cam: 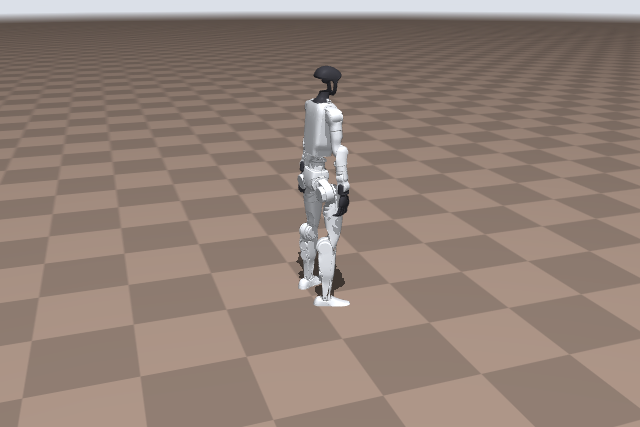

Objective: Upper body actions

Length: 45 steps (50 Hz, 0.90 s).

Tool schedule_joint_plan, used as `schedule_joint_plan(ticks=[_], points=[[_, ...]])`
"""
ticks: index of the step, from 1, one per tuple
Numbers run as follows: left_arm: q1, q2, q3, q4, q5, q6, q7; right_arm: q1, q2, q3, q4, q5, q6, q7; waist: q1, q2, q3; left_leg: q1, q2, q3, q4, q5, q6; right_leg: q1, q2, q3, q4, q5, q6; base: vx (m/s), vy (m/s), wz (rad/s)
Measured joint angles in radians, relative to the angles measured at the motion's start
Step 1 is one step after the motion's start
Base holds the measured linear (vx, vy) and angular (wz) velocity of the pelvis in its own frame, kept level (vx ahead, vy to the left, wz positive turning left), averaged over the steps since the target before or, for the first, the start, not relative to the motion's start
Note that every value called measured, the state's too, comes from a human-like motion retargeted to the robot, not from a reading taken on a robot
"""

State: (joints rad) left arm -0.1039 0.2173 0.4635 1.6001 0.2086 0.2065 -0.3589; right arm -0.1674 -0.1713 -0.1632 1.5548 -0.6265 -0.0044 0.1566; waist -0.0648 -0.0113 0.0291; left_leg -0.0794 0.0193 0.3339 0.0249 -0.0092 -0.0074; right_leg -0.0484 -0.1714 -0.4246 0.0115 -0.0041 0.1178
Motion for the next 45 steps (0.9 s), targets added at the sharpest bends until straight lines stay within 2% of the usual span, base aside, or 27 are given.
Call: schedule_joint_plan(ticks=[5,10,15,20,25,32,40,45], points=[[-0.164,0.015,-0.052,-0.023,-0.049,-0.020,0.053,-0.144,0.019,0.053,-0.006,0.028,-0.022,0.042,0.021,-0.008,0.016,-0.022,0.001,0.004,0.023,0.003,0.002,-0.027,-0.008,0.003,0.049,-0.024,-0.013,-0.10,0.01,-0.02],[-0.353,0.025,-0.100,-0.080,-0.060,-0.062,0.084,-0.304,0.046,0.082,-0.058,0.019,-0.066,0.040,0.053,-0.020,0.062,-0.116,0.036,0.004,0.133,-0.029,-0.005,-0.155,-0.014,0.095,0.209,-0.092,-0.023,-0.22,-0.04,-0.10],[-0.595,0.051,-0.162,-0.135,-0.072,-0.084,0.085,-0.474,0.038,0.036,-0.154,0.095,-0.115,0.070,0.048,-0.045,0.116,-0.372,0.079,-0.082,0.461,-0.153,-0.038,-0.340,-0.065,0.071,0.429,-0.191,-0.024,-0.35,-0.20,0.57],[-0.799,0.113,-0.225,-0.223,-0.133,-0.080,0.065,-0.677,-0.013,0.033,-0.239,0.158,-0.142,0.122,0.078,-0.072,0.099,-0.686,0.131,-0.078,0.790,-0.282,-0.042,-0.668,-0.110,0.114,0.738,-0.295,-0.045,-0.34,-0.09,-0.14],[-0.960,0.167,-0.288,-0.295,-0.162,-0.084,0.096,-0.860,-0.100,0.066,-0.298,0.218,-0.158,0.163,0.073,-0.066,0.110,-0.935,0.144,-0.095,1.079,-0.382,-0.020,-0.920,-0.149,0.138,1.014,-0.388,-0.067,-0.24,-0.01,0.17],[-1.077,0.230,-0.327,-0.332,-0.193,-0.141,0.263,-0.994,-0.153,0.157,-0.373,0.306,-0.220,0.171,0.067,-0.054,0.125,-1.149,0.193,-0.087,1.334,-0.477,0.025,-1.159,-0.131,0.152,1.265,-0.483,-0.130,-0.15,0.02,-0.12],[-1.110,0.214,-0.319,-0.338,-0.211,-0.154,0.269,-1.044,-0.190,0.178,-0.370,0.318,-0.225,0.154,0.072,-0.057,0.147,-1.225,0.203,-0.082,1.428,-0.508,0.049,-1.248,-0.128,0.165,1.365,-0.516,-0.169,-0.02,-0.01,0.01],[-1.048,0.204,-0.306,-0.320,-0.211,-0.153,0.260,-0.972,-0.164,0.155,-0.361,0.268,-0.244,0.118,0.071,-0.042,0.133,-1.164,0.200,-0.094,1.328,-0.474,0.038,-1.165,-0.121,0.157,1.261,-0.480,-0.137,0.04,0.01,-0.06]])
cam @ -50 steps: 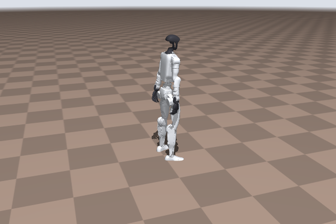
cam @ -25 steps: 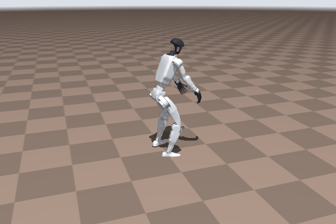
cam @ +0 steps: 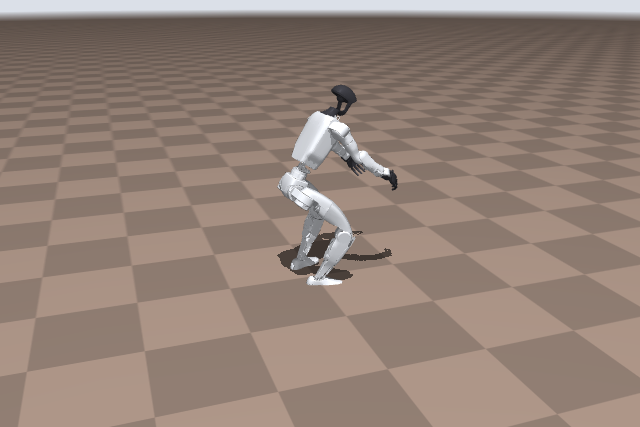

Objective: Upper body actions

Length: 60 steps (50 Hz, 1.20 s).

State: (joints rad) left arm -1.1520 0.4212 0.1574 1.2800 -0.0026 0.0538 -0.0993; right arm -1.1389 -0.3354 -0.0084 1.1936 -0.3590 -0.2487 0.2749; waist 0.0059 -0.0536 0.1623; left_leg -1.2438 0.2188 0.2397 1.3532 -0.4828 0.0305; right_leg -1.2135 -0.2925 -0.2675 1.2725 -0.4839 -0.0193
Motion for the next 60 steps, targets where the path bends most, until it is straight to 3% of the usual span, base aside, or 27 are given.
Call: schedule_joint_plan(ticks=[8,13,20,22,23,25,27,31,37,47,60], points=[[0.295,0.011,0.050,-0.014,0.060,-0.022,-0.119,0.285,0.085,-0.048,0.005,-0.201,-0.041,-0.004,-0.028,0.014,0.010,0.360,-0.030,0.009,-0.502,0.191,-0.043,0.399,0.067,-0.037,-0.521,0.205,0.068,0.15,0.00,-0.17],[0.580,-0.081,0.086,0.013,0.165,-0.037,-0.120,0.568,0.093,-0.017,0.075,-0.325,-0.032,-0.113,-0.028,0.019,-0.001,0.693,-0.091,0.064,-0.944,0.373,-0.058,0.717,0.093,-0.096,-0.924,0.372,0.102,0.30,-0.03,0.07],[0.952,-0.198,0.166,0.235,0.239,-0.031,-0.045,0.912,0.101,-0.015,0.347,-0.479,0.117,-0.290,-0.021,0.025,-0.054,1.072,-0.168,0.086,-1.304,0.480,-0.057,1.068,0.126,-0.101,-1.235,0.474,0.138,0.48,0.05,-0.11],[1.047,-0.223,0.213,0.335,0.260,0.020,-0.043,0.998,0.099,-0.057,0.464,-0.507,0.236,-0.322,-0.046,0.043,-0.099,1.141,-0.183,0.123,-1.370,0.497,-0.051,1.140,0.149,-0.138,-1.299,0.491,0.142,0.55,0.12,0.13],[1.084,-0.235,0.236,0.371,0.270,0.037,-0.035,1.039,0.099,-0.085,0.496,-0.504,0.295,-0.329,-0.052,0.050,-0.121,1.160,-0.180,0.160,-1.382,0.493,-0.057,1.159,0.161,-0.182,-1.307,0.483,0.142,0.40,0.12,0.10],[1.152,-0.260,0.281,0.409,0.295,0.070,-0.031,1.129,0.101,-0.131,0.506,-0.458,0.406,-0.305,-0.054,0.048,-0.164,1.139,-0.195,0.072,-1.356,0.471,-0.045,1.141,0.146,-0.129,-1.281,0.459,0.142,0.27,0.09,-0.03],[1.214,-0.294,0.333,0.398,0.320,0.099,-0.032,1.198,0.102,-0.177,0.506,-0.376,0.444,-0.259,-0.034,0.046,-0.177,1.126,-0.186,0.068,-1.331,0.459,-0.050,1.126,0.136,-0.099,-1.256,0.446,0.148,0.16,0.02,-0.25],[1.304,-0.331,0.401,0.355,0.278,0.075,-0.068,1.271,0.112,-0.223,0.506,-0.208,0.378,-0.228,-0.026,0.041,-0.127,1.198,-0.198,0.102,-1.349,0.450,-0.038,1.186,0.153,-0.117,-1.271,0.444,0.139,0.09,-0.01,-0.22],[1.351,-0.324,0.435,0.340,0.267,0.111,-0.100,1.272,0.122,-0.252,0.506,-0.186,0.343,-0.221,-0.064,0.041,-0.151,1.202,-0.212,0.073,-1.348,0.448,-0.032,1.205,0.153,-0.129,-1.284,0.444,0.137,0.10,0.02,0.18],[1.217,-0.281,0.342,0.199,0.279,0.093,-0.144,1.079,0.149,-0.118,0.328,-0.336,0.282,-0.142,-0.060,0.043,-0.104,1.225,-0.212,0.097,-1.347,0.449,-0.025,1.209,0.155,-0.116,-1.278,0.460,0.132,-0.05,0.02,-0.12],[0.952,-0.230,0.177,0.186,0.308,0.067,-0.101,0.808,0.213,-0.008,0.295,-0.346,0.218,-0.100,-0.044,0.040,-0.065,1.240,-0.211,0.107,-1.340,0.456,-0.022,1.221,0.150,-0.119,-1.269,0.467,0.130,-0.05,0.00,-0.03]])
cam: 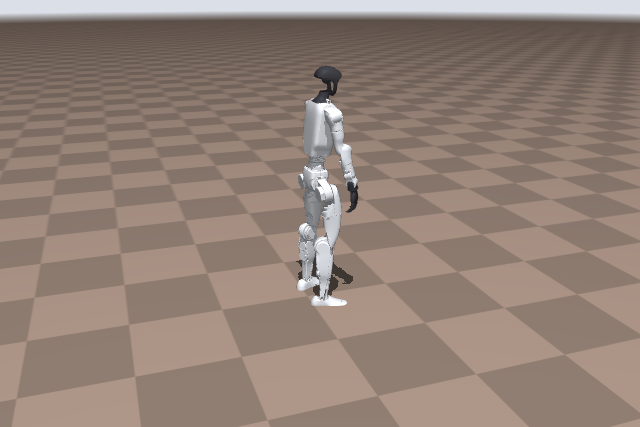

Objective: Upper body actions

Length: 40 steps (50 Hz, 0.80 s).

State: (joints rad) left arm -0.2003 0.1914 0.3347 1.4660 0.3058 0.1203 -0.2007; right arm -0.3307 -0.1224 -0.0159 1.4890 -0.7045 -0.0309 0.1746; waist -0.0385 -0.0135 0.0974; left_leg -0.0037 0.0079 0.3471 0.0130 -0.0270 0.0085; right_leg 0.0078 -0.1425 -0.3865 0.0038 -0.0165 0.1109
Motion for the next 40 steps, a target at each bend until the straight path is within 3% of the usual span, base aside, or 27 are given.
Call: schedule_joint_plan(ticks=[7,12,17,23,32,40], points=[[-0.131,-0.005,-0.043,0.016,-0.001,-0.014,0.008,-0.092,0.022,-0.013,0.002,0.040,-0.020,0.015,0.016,-0.012,0.003,-0.085,0.021,0.011,0.091,-0.031,-0.004,-0.075,-0.024,0.007,0.088,-0.042,-0.005,-0.07,-0.01,0.05],[-0.311,0.019,-0.114,0.017,-0.008,-0.034,0.012,-0.225,-0.021,-0.029,-0.026,0.033,-0.056,0.012,0.019,-0.021,0.002,-0.358,0.080,-0.039,0.371,-0.135,-0.021,-0.308,-0.082,0.013,0.303,-0.123,0.003,-0.33,-0.09,0.37],[-0.479,0.080,-0.147,-0.028,0.032,-0.027,-0.006,-0.362,-0.054,-0.031,-0.093,-0.025,-0.067,0.021,0.028,-0.036,0.013,-0.608,0.132,-0.048,0.601,-0.216,-0.026,-0.565,-0.086,0.075,0.516,-0.201,-0.026,-0.30,-0.03,-0.16],[-0.617,0.103,-0.189,-0.043,0.020,-0.042,0.039,-0.464,-0.082,-0.074,-0.140,0.009,-0.075,0.028,0.042,-0.045,0.056,-0.785,0.155,-0.060,0.759,-0.260,-0.016,-0.746,-0.092,0.088,0.663,-0.239,-0.055,-0.23,-0.05,0.03],[-0.603,0.079,-0.160,-0.029,-0.009,-0.055,0.036,-0.444,-0.059,-0.088,-0.111,0.025,-0.065,0.035,0.043,-0.038,0.080,-0.767,0.159,-0.072,0.773,-0.265,-0.020,-0.732,-0.083,0.105,0.687,-0.253,-0.058,-0.02,0.01,-0.04],[-0.401,0.040,-0.155,-0.053,-0.002,-0.039,0.005,-0.240,-0.019,-0.090,-0.138,0.016,-0.060,0.018,0.037,-0.029,0.056,-0.470,0.090,-0.052,0.394,-0.113,-0.025,-0.445,-0.061,0.070,0.335,-0.101,-0.026,0.19,0.00,0.01]])
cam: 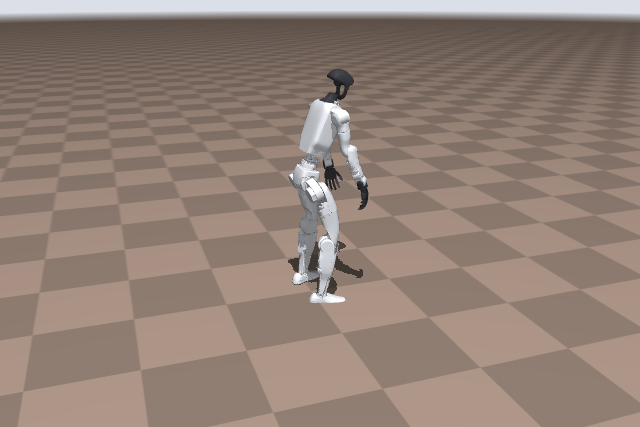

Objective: Upper body actions

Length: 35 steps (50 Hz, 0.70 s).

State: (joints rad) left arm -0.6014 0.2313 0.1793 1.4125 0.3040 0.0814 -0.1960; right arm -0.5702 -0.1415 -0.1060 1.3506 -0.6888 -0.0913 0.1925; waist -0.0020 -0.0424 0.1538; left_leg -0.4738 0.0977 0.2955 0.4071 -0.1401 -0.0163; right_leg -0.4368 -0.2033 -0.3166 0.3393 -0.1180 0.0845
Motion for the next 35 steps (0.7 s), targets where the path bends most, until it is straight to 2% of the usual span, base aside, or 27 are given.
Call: schedule_joint_plan(ticks=[6,8,10,12,15,17,19,23,26,29,35], points=[[0.255,-0.053,0.030,0.032,0.050,-0.050,-0.036,0.248,0.045,-0.034,0.044,0.066,0.014,-0.091,0.008,0.016,-0.055,0.274,-0.049,0.034,-0.337,0.125,-0.006,0.256,0.022,-0.049,-0.295,0.127,0.050,0.31,0.01,-0.13],[0.345,-0.053,0.052,0.048,0.106,-0.083,-0.039,0.315,0.038,-0.045,0.111,0.058,0.003,-0.114,-0.001,0.027,-0.074,0.366,-0.062,0.086,-0.423,0.152,-0.006,0.327,0.044,-0.062,-0.356,0.149,0.053,0.31,0.07,0.00],[0.421,-0.048,0.089,0.081,0.174,-0.093,-0.010,0.373,0.016,-0.045,0.187,0.032,0.014,-0.134,-0.029,0.033,-0.108,0.405,-0.068,0.124,-0.438,0.142,-0.005,0.362,0.073,-0.082,-0.369,0.133,0.031,0.33,0.11,0.26],[0.449,-0.060,0.160,0.141,0.206,-0.020,0.084,0.408,-0.011,-0.056,0.261,-0.017,0.069,-0.140,-0.043,0.027,-0.131,0.356,-0.079,-0.001,-0.380,0.117,0.006,0.342,0.039,-0.062,-0.332,0.112,0.040,0.13,0.08,0.14],[0.472,-0.094,0.261,0.233,0.098,0.093,0.223,0.452,-0.029,-0.067,0.346,-0.042,0.157,-0.172,-0.024,0.029,-0.078,0.411,-0.075,0.042,-0.385,0.113,0.014,0.382,0.053,-0.068,-0.322,0.107,0.035,-0.02,-0.01,-0.17],[0.512,-0.096,0.294,0.263,-0.015,0.053,0.205,0.500,-0.045,-0.074,0.349,-0.025,0.175,-0.216,-0.024,0.029,-0.063,0.435,-0.075,0.042,-0.391,0.109,0.012,0.404,0.057,-0.064,-0.329,0.108,0.035,-0.01,0.04,-0.17],[0.566,-0.098,0.327,0.261,-0.070,0.017,0.133,0.550,-0.050,-0.097,0.349,0.009,0.196,-0.266,-0.031,0.033,-0.087,0.437,-0.076,0.045,-0.397,0.107,0.011,0.405,0.058,-0.061,-0.338,0.109,0.039,0.15,0.06,-0.01],[0.634,-0.118,0.414,0.227,-0.045,0.038,0.078,0.609,-0.044,-0.182,0.349,0.128,0.183,-0.303,-0.048,0.039,-0.129,0.419,-0.085,0.027,-0.402,0.109,0.015,0.397,0.056,-0.076,-0.345,0.107,0.041,0.12,0.02,0.17],[0.638,-0.105,0.404,0.227,-0.078,0.037,0.091,0.602,-0.043,-0.201,0.349,0.242,0.134,-0.259,-0.046,0.034,-0.110,0.426,-0.085,0.035,-0.398,0.109,0.015,0.401,0.057,-0.073,-0.340,0.106,0.037,-0.05,-0.02,-0.01],[0.622,-0.088,0.389,0.240,-0.078,0.060,0.095,0.573,-0.046,-0.191,0.349,0.296,0.137,-0.228,-0.044,0.034,-0.108,0.434,-0.083,0.041,-0.397,0.108,0.014,0.403,0.057,-0.066,-0.336,0.107,0.037,0.00,0.00,0.00],[0.559,-0.064,0.321,0.229,-0.048,0.069,0.083,0.465,-0.037,-0.127,0.347,0.201,0.153,-0.169,-0.041,0.037,-0.121,0.443,-0.084,0.046,-0.401,0.109,0.019,0.403,0.062,-0.053,-0.336,0.113,0.034,-0.02,0.01,-0.02]])
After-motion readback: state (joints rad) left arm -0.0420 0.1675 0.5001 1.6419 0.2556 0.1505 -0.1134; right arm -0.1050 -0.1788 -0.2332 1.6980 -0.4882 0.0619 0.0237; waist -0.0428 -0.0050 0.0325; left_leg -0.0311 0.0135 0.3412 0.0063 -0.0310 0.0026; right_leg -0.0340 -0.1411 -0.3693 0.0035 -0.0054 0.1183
